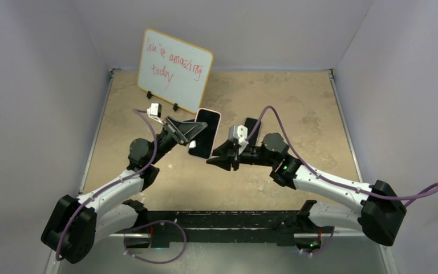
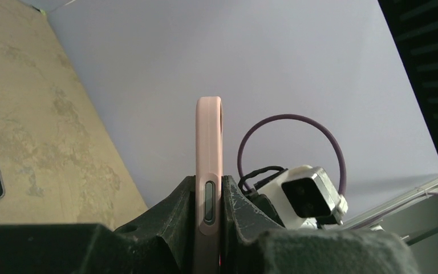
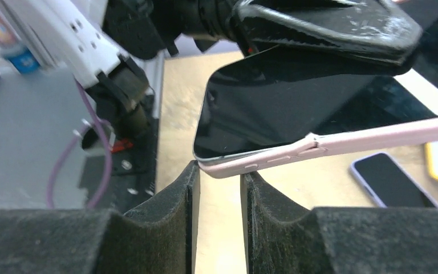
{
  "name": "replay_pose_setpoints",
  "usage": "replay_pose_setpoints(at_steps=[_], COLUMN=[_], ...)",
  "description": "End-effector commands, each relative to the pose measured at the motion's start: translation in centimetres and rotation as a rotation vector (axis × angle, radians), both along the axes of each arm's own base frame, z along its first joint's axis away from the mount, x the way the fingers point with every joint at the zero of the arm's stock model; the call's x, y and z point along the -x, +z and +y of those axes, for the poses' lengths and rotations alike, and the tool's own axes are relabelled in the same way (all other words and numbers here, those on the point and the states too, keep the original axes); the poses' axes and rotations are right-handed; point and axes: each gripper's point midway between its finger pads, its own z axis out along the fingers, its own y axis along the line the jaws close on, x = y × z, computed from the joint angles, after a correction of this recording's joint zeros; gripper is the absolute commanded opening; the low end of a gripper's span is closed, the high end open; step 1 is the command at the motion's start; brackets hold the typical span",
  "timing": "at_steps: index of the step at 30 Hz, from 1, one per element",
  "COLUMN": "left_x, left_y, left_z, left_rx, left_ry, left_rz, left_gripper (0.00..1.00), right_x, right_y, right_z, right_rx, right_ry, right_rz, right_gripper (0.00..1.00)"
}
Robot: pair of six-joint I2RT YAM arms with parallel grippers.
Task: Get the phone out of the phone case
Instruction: Remove the phone case from the phone.
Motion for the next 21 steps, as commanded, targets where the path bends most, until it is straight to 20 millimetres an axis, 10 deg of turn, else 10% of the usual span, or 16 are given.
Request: replay_pose_setpoints(at_steps=[1, 13, 21], left_x=[-0.7, -0.2, -0.4], left_y=[-0.7, -0.8, -0.6], left_z=[-0.6, -0.2, 0.5], left_rx=[0.005, -0.005, 0.032], left_ry=[-0.024, -0.015, 0.025], left_rz=[0.094, 0.078, 0.07], left_gripper=[0.0, 0.0, 0.0], right_x=[-0.1, -2.6, -2.0], right_y=[3.0, 4.4, 1.6], right_z=[0.7, 0.0, -1.6], right_rx=[-0.015, -0.088, -0.084], right_ry=[0.026, -0.16, -0.216], right_rz=[-0.375, -0.304, -0.056], right_gripper=[0.0, 0.01, 0.47])
